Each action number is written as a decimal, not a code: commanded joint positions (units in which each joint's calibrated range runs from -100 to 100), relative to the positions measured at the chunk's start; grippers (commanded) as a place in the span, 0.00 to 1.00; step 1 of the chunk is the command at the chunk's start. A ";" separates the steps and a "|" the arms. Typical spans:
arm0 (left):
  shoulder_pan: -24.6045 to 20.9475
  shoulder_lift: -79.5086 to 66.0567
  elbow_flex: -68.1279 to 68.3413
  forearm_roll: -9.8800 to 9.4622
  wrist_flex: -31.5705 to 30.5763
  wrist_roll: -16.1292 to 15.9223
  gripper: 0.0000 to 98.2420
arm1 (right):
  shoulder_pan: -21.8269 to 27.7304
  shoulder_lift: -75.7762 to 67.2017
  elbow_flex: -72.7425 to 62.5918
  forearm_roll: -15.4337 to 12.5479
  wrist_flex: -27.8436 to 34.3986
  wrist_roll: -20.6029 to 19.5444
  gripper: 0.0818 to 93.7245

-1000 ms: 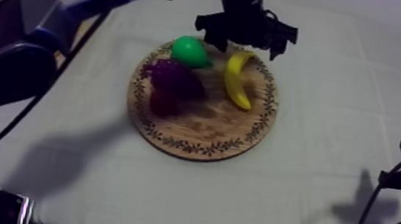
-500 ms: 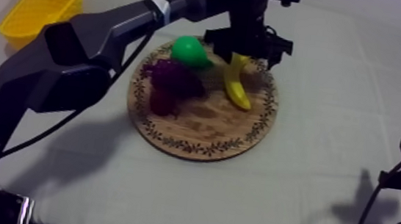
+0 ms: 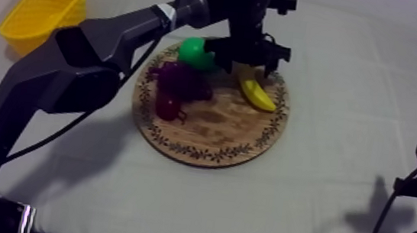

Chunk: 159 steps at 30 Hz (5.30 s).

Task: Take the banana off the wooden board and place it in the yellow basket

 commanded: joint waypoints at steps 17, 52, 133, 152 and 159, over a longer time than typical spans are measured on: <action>-0.10 -1.34 3.46 2.00 0.12 0.31 0.13 | 0.03 -0.04 -0.03 0.01 0.04 -0.02 0.01; -16.16 -60.19 45.93 -9.87 -1.02 -7.56 0.10 | 0.03 -0.04 -0.03 0.01 0.04 -0.02 0.01; -32.96 -104.48 95.89 -10.44 -34.52 -13.60 0.41 | 0.03 -0.04 -0.03 0.01 0.04 -0.02 0.01; -31.06 -132.51 128.37 -10.20 -54.28 -13.47 0.08 | 0.03 -0.04 -0.03 0.01 0.04 -0.02 0.01; -30.56 -145.64 140.83 -10.26 -59.15 -12.78 0.01 | 0.03 -0.04 -0.03 0.01 0.04 -0.02 0.01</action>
